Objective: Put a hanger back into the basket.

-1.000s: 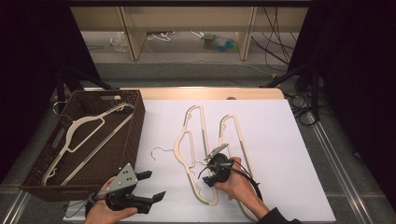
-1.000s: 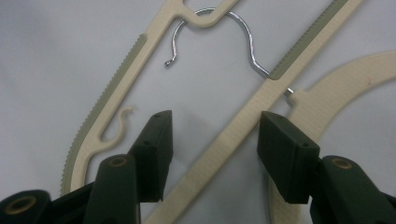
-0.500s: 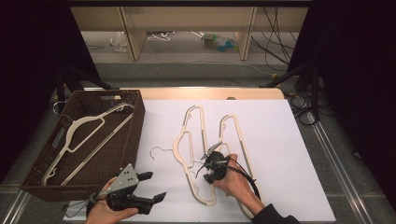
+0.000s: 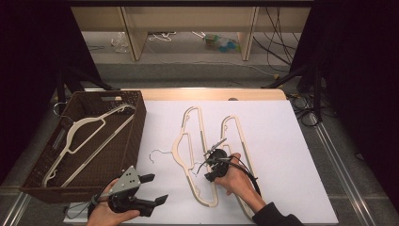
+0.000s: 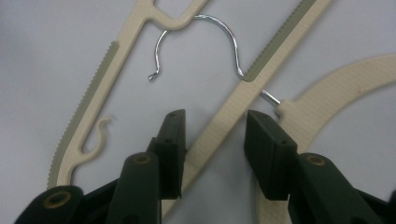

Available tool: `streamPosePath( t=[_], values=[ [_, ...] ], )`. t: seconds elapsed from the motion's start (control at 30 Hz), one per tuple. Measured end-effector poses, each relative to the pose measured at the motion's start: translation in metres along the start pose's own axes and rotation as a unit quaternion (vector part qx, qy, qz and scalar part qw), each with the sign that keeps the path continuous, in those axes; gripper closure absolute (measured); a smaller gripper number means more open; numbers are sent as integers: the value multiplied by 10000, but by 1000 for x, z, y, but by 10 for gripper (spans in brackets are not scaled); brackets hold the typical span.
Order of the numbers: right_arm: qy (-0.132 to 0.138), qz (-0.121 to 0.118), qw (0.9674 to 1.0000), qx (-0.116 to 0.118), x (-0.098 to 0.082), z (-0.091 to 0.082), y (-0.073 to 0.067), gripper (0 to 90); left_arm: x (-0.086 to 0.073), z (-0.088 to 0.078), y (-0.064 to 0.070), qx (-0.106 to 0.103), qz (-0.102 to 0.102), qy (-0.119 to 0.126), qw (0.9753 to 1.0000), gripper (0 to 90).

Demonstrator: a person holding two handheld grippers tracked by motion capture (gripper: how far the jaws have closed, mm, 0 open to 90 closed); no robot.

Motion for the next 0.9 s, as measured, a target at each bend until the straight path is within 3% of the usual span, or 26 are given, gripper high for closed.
streamPosePath(
  t=[0.07, 0.13, 0.23, 0.37, 0.6, 0.7, 0.9],
  values=[
    [-81, 21, 9999, -79, 1, 1, -1, 577, 0, 0, 0, -24, 43, 7, 10000, 202],
    [-270, -159, 9991, -283, 2, 2, -2, 591, 0, 0, 1, -31, -17, -21, 10000, 205],
    [-312, -192, 9987, -351, 2, 2, -2, 593, 0, 0, 2, -28, -16, -12, 10000, 205],
    [-339, -223, 9986, -335, 2, 2, -2, 607, 0, 1, 1, -14, 12, 10, 10000, 205],
    [-347, -125, 9990, -266, 1, -1, 4, 727, -1, 1, 0, -10, 6, -41, 10000, 204],
    [-364, -88, 9990, -227, 0, -1, 4, 739, -1, 1, -1, -26, 85, -18, 10000, 205],
    [-429, -84, 9988, -213, 1, -2, 7, 760, -1, 1, 0, -21, 37, -27, 10000, 205]
  ],
)
Point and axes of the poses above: each handheld gripper's, and its own axes: z roughly forward along the jaws, x roughly out of its top, y roughly to its right, the point moved 10 cm from there along z, roughly forward along the jaws, and after that the axes turned 3 degrees about -y, right-handed, at the moved point
